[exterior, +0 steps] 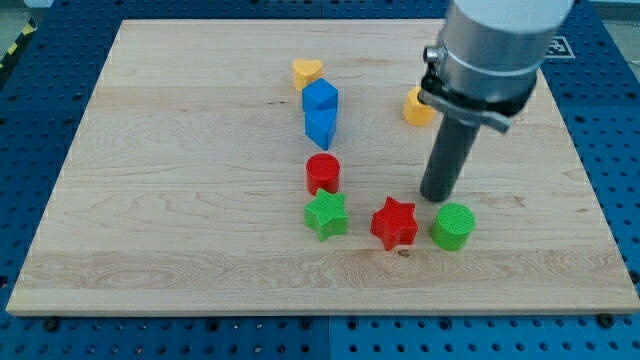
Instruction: Slide the yellow hexagon to the top side of the green circle
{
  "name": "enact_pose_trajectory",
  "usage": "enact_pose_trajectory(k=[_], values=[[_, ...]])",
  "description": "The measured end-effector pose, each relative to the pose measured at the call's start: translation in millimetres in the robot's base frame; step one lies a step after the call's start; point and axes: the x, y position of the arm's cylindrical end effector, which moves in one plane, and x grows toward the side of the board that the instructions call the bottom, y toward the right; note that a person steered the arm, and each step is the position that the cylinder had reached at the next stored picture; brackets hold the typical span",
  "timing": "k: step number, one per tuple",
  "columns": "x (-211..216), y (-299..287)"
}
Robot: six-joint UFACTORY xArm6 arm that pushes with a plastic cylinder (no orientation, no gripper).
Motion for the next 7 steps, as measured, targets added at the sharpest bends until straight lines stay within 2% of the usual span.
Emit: enact_pose_trajectory(k=[2,3,4,5,7], values=[[-91,-33],[-103,-35],[-134,-33],[-148,-22],[-114,22]])
